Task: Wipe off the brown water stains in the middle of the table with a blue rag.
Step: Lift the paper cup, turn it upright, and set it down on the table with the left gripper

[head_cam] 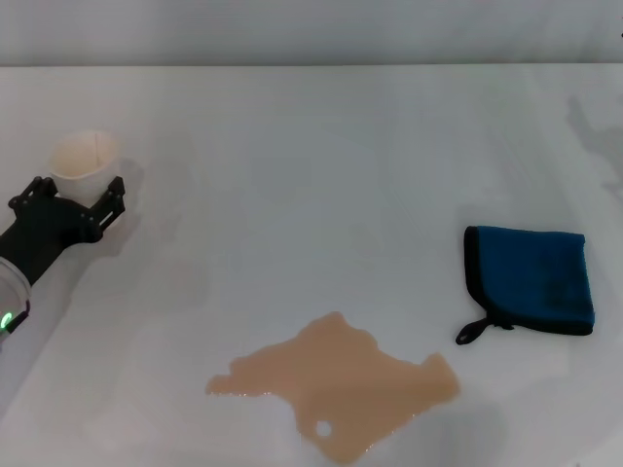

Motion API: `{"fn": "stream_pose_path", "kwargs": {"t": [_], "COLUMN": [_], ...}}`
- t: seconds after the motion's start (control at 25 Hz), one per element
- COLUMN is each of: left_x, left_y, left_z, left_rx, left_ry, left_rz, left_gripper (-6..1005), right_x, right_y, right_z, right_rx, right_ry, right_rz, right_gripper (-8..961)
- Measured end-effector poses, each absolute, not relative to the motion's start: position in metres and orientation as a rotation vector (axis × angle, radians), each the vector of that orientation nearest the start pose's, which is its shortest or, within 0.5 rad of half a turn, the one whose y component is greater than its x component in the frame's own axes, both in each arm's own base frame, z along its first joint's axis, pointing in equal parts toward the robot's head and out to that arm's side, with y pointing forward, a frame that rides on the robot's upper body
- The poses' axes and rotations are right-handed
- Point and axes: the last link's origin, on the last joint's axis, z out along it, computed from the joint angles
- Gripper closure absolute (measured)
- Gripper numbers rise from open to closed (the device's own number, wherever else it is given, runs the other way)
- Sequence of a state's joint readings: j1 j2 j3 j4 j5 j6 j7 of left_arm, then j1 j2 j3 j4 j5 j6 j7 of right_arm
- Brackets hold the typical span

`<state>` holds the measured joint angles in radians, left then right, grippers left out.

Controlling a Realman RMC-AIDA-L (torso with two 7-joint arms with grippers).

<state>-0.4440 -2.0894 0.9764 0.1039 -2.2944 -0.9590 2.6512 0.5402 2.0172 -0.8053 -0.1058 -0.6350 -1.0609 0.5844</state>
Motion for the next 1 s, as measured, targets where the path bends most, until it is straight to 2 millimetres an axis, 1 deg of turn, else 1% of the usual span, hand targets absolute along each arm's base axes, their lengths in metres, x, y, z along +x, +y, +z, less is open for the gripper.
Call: {"fn": "stream_pose_path", "kwargs": {"t": [0.4, 0.52, 0.72, 1.0], "left_x": [-0.363, -0.363, -0.362, -0.358], "left_y": [0.321, 0.32, 0.317, 0.312], "left_z": [-0.045, -0.044, -0.045, -0.042], "left_rx": [-1.888, -1.857, -1.868, -1.853], "left_ry": [-0.783, -0.805, -0.796, -0.782], "left_rz": [-0.475, -0.503, -0.52, -0.589], "left_gripper": [265, 264, 235, 185], "right_x": [0.348, 0.351, 0.352, 0.352], "right_y": [0.373, 0.371, 0.37, 0.369], "right_z": [0.048, 0.048, 0.049, 0.049], "right_rx": [-1.488, -1.484, -1.48, -1.479], "right_ry": [0.747, 0.751, 0.75, 0.748], "right_rz": [0.826, 0.822, 0.819, 0.821], "right_gripper": [112, 112, 112, 112]}}
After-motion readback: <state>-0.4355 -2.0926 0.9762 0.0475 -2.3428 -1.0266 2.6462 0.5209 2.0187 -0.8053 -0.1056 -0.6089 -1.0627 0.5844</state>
